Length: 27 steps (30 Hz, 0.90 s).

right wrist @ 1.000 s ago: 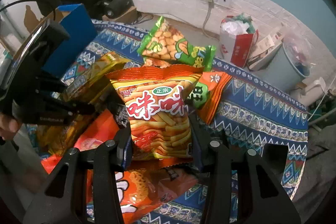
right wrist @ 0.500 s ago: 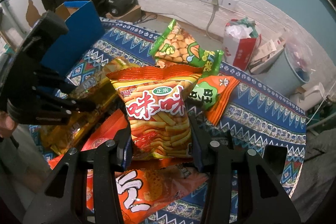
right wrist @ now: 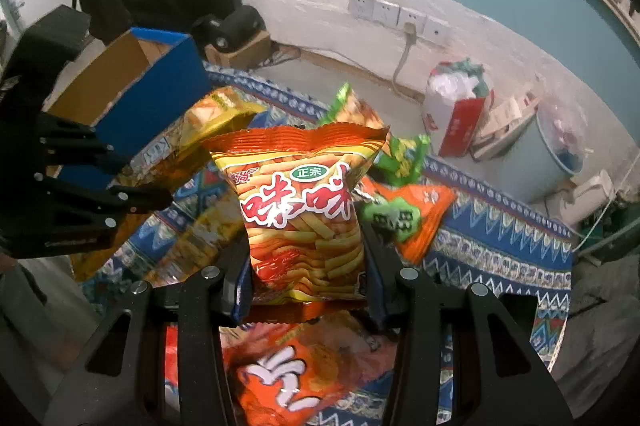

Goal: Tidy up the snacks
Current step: 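Carry both bags over the cardboard box and open both tools to drop them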

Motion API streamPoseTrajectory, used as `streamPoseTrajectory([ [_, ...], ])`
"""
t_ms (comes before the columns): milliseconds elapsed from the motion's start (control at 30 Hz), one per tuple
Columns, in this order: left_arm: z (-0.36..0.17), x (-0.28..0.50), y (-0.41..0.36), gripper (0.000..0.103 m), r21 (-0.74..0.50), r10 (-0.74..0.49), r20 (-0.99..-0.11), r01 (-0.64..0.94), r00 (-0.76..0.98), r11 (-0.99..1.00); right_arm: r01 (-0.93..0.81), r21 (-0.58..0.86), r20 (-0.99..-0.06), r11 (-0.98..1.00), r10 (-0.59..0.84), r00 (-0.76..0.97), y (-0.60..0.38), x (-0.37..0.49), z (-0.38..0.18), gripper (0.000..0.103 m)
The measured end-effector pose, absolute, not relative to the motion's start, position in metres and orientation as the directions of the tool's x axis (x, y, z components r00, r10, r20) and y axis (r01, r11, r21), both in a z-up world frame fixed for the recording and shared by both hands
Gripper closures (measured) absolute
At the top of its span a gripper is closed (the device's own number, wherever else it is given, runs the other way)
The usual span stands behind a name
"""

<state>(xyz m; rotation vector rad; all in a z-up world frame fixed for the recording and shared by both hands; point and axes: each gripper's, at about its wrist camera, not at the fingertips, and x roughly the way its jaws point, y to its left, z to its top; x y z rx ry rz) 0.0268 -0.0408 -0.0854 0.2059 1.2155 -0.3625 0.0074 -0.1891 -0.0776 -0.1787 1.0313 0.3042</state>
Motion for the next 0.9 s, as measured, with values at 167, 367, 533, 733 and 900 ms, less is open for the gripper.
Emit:
streamPoseTrajectory([
  [167, -0.064, 0.021, -0.024, 0.073, -0.013, -0.153, -0.921, 0.363, 0.358, 0.932, -0.345, 0.002, -0.848, 0.938, 0.184, 0.497, -0.167, 0.012, -0.063, 0.059],
  [367, -0.043, 0.019, 0.004, 0.073, -0.003, -0.15, -0.896, 0.333, 0.418, 0.943, -0.37, 0.025, -0.837, 0.929, 0.222, 0.501, -0.138, 0.019, -0.051, 0.059],
  [533, -0.033, 0.022, 0.031, 0.073, 0.009, -0.134, -0.879, 0.297, 0.457, 0.955, -0.397, 0.036, -0.831, 0.917, 0.248, 0.497, -0.11, 0.026, -0.044, 0.059],
  [733, -0.034, 0.026, 0.072, 0.073, 0.002, -0.112, -0.874, 0.235, 0.472, 0.972, -0.438, 0.032, -0.833, 0.899, 0.267, 0.486, -0.075, 0.038, -0.042, 0.059],
  [900, -0.039, 0.028, 0.104, 0.073, 0.016, -0.071, -0.874, 0.173, 0.481, 0.985, -0.465, 0.042, -0.834, 0.884, 0.288, 0.471, -0.045, 0.046, -0.041, 0.058],
])
